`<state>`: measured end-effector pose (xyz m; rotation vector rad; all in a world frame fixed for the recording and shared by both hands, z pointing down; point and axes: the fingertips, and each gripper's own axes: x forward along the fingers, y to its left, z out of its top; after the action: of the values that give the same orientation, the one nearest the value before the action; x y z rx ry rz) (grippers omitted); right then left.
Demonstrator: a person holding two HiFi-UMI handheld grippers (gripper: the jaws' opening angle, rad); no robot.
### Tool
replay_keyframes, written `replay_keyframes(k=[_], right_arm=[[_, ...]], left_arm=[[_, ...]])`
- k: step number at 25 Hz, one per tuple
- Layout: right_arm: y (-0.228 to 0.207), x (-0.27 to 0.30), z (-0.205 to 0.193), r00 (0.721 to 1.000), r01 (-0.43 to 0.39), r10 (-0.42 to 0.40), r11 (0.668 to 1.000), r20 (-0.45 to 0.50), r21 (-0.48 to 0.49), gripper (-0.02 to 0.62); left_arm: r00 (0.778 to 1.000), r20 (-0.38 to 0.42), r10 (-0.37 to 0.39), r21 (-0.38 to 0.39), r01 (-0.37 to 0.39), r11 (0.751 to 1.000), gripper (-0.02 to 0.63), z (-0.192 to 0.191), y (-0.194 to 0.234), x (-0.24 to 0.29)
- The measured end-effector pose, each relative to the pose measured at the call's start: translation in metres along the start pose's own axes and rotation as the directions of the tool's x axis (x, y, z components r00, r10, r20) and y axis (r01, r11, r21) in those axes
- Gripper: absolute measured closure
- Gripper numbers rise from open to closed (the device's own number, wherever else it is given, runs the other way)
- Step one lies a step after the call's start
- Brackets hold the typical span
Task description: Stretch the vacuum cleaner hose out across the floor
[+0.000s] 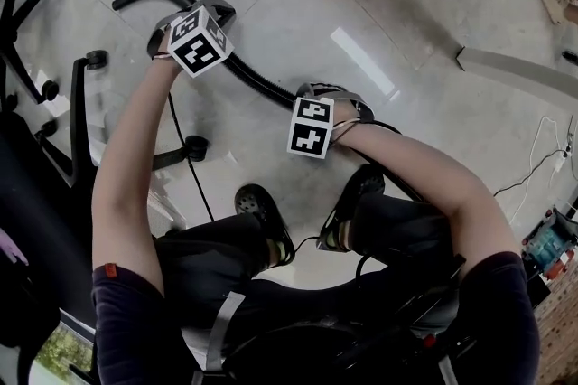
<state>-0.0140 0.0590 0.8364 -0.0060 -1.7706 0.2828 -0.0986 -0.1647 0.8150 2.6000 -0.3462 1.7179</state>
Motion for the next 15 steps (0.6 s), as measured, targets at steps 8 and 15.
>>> replay_keyframes(k=[8, 15], right_arm=[[0.002, 0.001, -0.002, 0.999, -0.038, 0.038, 0.999, -0.015, -0.007, 0.415], [-0.003, 0.002, 0.0, 0.999, -0.05, 0.049, 0.998, -0.019, -0.039, 0.415]], left_arm=[[0.877, -0.406, -0.259, 0.41, 0.427, 0.806, 0.33, -0.047, -0.103, -0.022], [0.928, -0.372, -0.032, 0.556, 0.25, 0.793, 0.385, -0.065, -0.1, 0.018]])
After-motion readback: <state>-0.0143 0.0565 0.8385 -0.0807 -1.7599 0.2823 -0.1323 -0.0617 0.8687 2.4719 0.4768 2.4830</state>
